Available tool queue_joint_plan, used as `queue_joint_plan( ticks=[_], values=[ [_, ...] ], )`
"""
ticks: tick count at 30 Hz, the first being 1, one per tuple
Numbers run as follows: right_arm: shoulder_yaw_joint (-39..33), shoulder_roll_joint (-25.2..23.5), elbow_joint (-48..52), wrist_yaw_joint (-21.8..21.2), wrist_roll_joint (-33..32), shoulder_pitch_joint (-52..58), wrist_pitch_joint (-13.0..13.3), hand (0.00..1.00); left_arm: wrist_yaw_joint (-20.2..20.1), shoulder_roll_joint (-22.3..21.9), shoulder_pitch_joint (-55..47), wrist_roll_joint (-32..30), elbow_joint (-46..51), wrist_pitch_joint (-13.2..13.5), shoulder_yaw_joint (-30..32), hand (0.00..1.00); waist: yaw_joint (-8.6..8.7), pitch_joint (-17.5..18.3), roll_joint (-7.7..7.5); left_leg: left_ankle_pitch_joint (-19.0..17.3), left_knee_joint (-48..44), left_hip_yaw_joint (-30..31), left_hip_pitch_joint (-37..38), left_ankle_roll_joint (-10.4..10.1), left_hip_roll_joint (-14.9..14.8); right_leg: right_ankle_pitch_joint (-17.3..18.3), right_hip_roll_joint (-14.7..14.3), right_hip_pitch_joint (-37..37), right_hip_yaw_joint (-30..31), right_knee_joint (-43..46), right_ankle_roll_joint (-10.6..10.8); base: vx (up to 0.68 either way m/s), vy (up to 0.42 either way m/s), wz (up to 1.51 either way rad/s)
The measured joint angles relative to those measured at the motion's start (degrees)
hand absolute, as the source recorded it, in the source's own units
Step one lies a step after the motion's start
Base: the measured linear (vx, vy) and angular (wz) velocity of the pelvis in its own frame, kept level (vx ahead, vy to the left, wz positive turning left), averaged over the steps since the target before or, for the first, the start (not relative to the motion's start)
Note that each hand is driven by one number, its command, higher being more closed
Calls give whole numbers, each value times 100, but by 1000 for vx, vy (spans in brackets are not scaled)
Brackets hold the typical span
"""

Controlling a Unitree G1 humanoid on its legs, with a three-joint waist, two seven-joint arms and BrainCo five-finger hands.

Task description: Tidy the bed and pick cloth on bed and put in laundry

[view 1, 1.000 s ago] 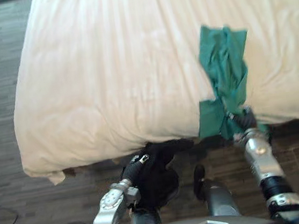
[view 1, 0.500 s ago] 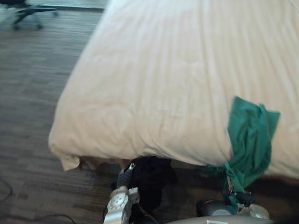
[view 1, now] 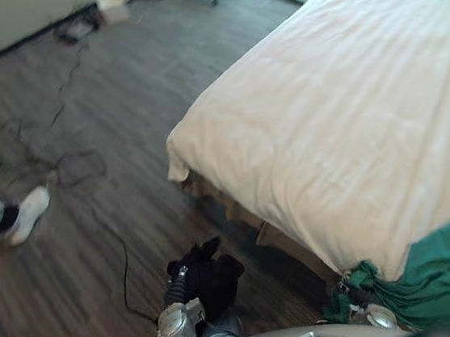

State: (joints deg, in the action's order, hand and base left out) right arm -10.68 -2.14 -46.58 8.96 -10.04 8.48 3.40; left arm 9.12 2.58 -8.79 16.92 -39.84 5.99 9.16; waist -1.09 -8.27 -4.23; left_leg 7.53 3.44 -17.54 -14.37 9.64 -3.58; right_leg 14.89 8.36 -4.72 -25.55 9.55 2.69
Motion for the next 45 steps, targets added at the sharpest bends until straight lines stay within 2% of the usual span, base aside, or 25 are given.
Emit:
queue_joint_plan(
  ticks=[1, 2, 3, 4, 7, 9, 10, 11, 12, 14, 17, 19, 20, 22, 25, 26, 27, 29, 31, 33, 34, 38, 43, 44, 45],
  values=[
    [4, 8, 66, 36, -1, 56, 7, 100, 0, -20, -56, 0, 60, 17, -5, 100, -8, -32, 20, -8, -133, -327, -26, 18, -58, 3, 29, -22, -68, 75, -4, 170, 81, 131],
    [17, 41, 75, 41, -3, 70, 11, 100, 0, -42, -177, 0, 94, 115, -4, 100, -18, -82, 79, 81, -396, -567, -64, -89, -123, 26, 85, -74, -128, 248, -24, 149, 106, 103],
    [73, 55, 103, 41, -4, 65, 16, 100, 9, -43, -251, 1, 55, 145, -14, 100, -72, -100, 102, 6, -541, -464, -60, -441, -43, 80, 145, -141, -207, 400, -31, 143, 123, 90],
    [109, 63, 160, 41, -5, 72, 29, 100, 19, -40, -263, 3, 16, 159, -13, 100, -95, -101, 94, -47, -569, -375, -59, -490, 29, 104, 211, -176, -228, 450, -19, 143, 145, 78],
    [425, 66, 488, 29, -6, 51, 108, 100, 59, -21, -168, 56, 3, 173, -196, 100, -157, -96, 72, -216, -487, -181, -56, -441, 372, 77, 490, -258, -303, 744, 36, 151, 175, 75],
    [509, -24, 685, 19, -14, 59, 158, 100, 75, 26, -62, 78, 1, 179, -302, 100, -101, -96, 72, -498, -504, -423, 15, -419, 463, -180, 533, -445, -605, 774, 60, 231, 134, 110],
    [537, -62, 758, 18, -33, 73, 177, 100, 76, 20, -30, 112, 7, 204, -468, 100, -31, -89, 81, -576, -419, -495, 154, -437, 469, -471, 492, -618, -846, 739, 58, 276, 89, 125],
    [543, -85, 820, 18, -48, 94, 189, 100, 70, 25, -49, 120, 15, 215, -589, 100, -12, -61, 119, -431, -275, -320, 256, -397, 483, -645, 448, -709, -968, 812, 77, 312, 62, 140],
    [579, -135, 911, 24, -56, 125, 206, 100, 64, 59, -105, 119, 20, 219, -716, 100, -13, -22, 138, -109, -72, -19, 362, -298, 559, -513, 434, -768, -1022, 872, 130, 223, -6, 115],
    [705, -124, 1127, -2, -57, 126, 226, 100, 56, 69, -119, 121, 32, 215, -841, 100, -46, 22, 74, -35, 147, 354, 492, -243, 676, -141, 350, -771, -1209, 416, 238, 227, -26, 96],
    [892, -116, 1164, -23, -52, 147, 248, 100, -22, 82, -148, 165, 64, 213, -928, 100, -162, 4, 108, -34, 209, 711, 781, -251, 762, -135, 396, -734, -1451, 140, 227, 146, -15, 75],
    [1053, -127, 1212, -92, -19, 121, 261, 100, -53, 130, -176, 162, 254, 216, -999, 100, -207, 8, 97, -60, 212, 935, 854, -294, 800, -321, 467, -527, -1529, 145, 219, 124, -37, 77],
    [1142, -119, 1259, -128, 15, 92, 263, 100, -70, 219, -180, 156, 335, 218, -1106, 100, -265, 15, 42, -145, 242, 1020, 848, -331, 849, -413, 604, -411, -1646, 376, 282, 62, -35, 42],
    [1238, -90, 1372, -157, 19, 21, 262, 100, -141, 203, -262, 115, 582, 219, -1171, 100, -330, 31, 100, -236, 244, 878, 836, -452, 758, -417, 658, -260, -1607, 744, 261, 54, -39, 17],
    [1552, 42, 1578, -166, 68, 53, 263, 100, -160, 295, -432, -80, 837, 212, -1436, 100, -294, 6, 164, -273, 234, 809, 893, -483, 663, -508, 788, 152, -987, 1626, -128, 89, -11, 0],
    [1583, 46, 1587, -172, 154, 74, 263, 100, -135, 288, -410, -93, 960, 212, -1561, 100, -263, -15, 193, -262, 208, 929, 971, -495, 598, -491, 736, 474, -389, 2125, -308, 152, 9, 31],
    [1583, 9, 1648, -163, 221, 103, 261, 100, -125, 341, -321, -184, 1047, 216, -1646, 100, -154, -53, 258, -261, 202, 1116, 999, -491, 523, -147, 471, 581, 139, 2036, -181, 158, -2, 49],
    [1581, 3, 1742, -134, 236, 247, 262, 100, -94, 344, -144, -184, 1049, 220, -1656, 100, -40, -51, 240, -216, 195, 1284, 1061, -465, 453, 110, 158, 717, 701, 1747, -60, 134, -26, 63],
    [1580, -9, 1777, -88, 241, 303, 262, 100, -17, 335, -67, -181, 1049, 240, -1687, 100, 35, -48, 218, -236, 136, 1354, 1174, -529, 457, 131, 43, 762, 981, 1390, 1, 144, -56, 35],
    [1585, -28, 1838, -80, 242, 296, 265, 100, 1, 329, -62, -178, 1050, 343, -1709, 100, 29, -16, 126, -299, 66, 1306, 1206, -627, 500, -159, 31, 858, 1167, 841, -6, 104, -89, 0],
    [1575, -56, 1865, -84, 242, 294, 272, 100, 8, 332, -62, -176, 1041, 356, -1708, 100, 13, -9, -19, -346, 59, 1242, 1242, -699, 591, -446, 80, 905, 1355, 625, 25, 83, -153, -26],
    [1541, -57, 1853, -87, 244, 324, 274, 100, 2, 151, -202, -176, 988, 339, -1826, 100, 41, 4, 228, -346, 227, 987, 1376, -853, 373, -429, -167, 804, 1526, 274, -20, 37, -153, -35],
    [1544, -66, 1839, -85, 244, 538, 273, 100, 3, 66, -117, -183, 630, 330, -2040, 100, 110, -1, 163, -445, 244, 955, 1638, -1005, 231, -500, -346, 368, 1526, -81, -56, 81, -96, -6],
    [1626, -117, 1398, -95, 245, 475, 329, 100, 13, 124, -174, -193, 486, 331, -2255, 100, 182, 15, 184, -566, 256, 858, 1812, -868, 512, -781, -175, -181, 1481, -796, 118, 0, 0, 0],
    [1626, -118, 1398, -95, 244, 475, 328, 100, 13, 124, -174, -193, 486, 331, -2255, 100, 183, 15, 184, -566, 256, 858, 1812, -868, 512, -781, -175, -181, 1481, -796, 118, 0, 0, 0]
  ],
)
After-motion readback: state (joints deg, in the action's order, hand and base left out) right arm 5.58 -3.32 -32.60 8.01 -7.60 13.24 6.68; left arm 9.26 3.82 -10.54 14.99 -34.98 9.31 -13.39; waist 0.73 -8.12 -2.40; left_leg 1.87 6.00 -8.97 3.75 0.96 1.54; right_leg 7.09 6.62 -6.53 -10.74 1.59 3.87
